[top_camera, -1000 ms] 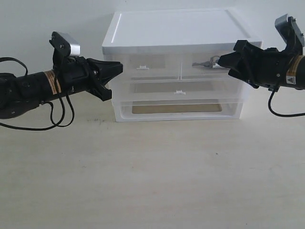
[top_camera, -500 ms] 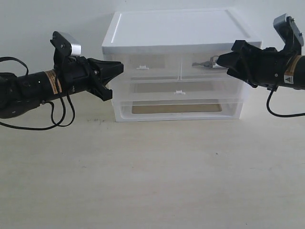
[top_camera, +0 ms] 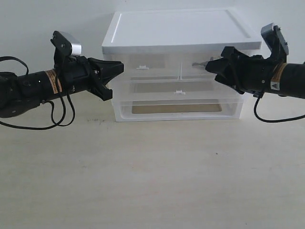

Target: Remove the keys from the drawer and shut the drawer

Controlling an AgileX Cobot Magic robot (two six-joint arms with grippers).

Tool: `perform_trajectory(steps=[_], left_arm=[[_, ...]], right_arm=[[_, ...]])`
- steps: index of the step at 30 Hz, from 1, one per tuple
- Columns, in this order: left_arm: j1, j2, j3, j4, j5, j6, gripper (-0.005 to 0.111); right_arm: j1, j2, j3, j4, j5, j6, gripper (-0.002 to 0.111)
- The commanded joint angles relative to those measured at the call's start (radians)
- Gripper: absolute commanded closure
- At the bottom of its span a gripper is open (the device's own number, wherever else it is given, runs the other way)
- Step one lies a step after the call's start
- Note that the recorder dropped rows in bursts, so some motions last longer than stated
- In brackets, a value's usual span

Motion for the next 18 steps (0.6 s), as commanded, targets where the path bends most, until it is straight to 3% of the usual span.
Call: perform_trajectory(steps=[1,18], left_arm=[[0.0,0.006,-0.017,-0.065,0.031,0.008,0.102],[0.0,0.006,-0.017,-0.065,0.037,0.008,0.102]], right_arm=[[0.004,0.011,-0.044,0.037,-0.005,-0.015,0.062],[-0.062,-0.002,-0.053,0.004,-0.077,0.019,0.062]])
